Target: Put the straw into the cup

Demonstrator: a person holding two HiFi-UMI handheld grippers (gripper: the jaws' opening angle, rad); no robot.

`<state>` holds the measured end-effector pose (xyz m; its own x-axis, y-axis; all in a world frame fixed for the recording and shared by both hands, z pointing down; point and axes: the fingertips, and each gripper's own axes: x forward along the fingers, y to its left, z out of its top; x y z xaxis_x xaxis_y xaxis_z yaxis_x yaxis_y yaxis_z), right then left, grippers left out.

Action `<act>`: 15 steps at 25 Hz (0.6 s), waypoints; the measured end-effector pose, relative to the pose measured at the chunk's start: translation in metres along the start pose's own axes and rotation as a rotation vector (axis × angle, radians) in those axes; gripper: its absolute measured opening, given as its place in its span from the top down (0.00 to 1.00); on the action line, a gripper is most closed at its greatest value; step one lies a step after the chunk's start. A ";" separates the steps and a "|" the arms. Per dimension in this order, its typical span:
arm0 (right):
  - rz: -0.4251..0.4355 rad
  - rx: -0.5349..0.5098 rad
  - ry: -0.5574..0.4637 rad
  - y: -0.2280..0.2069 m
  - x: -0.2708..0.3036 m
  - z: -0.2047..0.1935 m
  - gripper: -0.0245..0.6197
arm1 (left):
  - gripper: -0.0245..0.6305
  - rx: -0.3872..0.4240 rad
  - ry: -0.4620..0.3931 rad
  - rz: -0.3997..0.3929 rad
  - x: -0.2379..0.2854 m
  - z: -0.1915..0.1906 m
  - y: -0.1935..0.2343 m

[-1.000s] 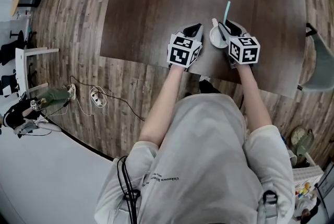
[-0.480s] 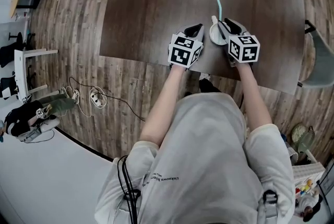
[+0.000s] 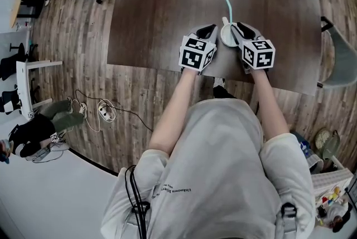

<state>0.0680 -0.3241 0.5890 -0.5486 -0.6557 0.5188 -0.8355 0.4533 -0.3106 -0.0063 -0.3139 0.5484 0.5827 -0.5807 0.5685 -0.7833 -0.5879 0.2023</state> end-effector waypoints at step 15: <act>-0.038 0.010 -0.020 -0.001 -0.031 -0.014 0.82 | 0.96 0.048 0.014 -0.067 0.003 -0.001 -0.032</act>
<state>0.0861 -0.2956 0.5844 -0.5170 -0.6845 0.5140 -0.8559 0.4216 -0.2994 0.0198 -0.2961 0.5445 0.6302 -0.5315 0.5660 -0.7310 -0.6519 0.2017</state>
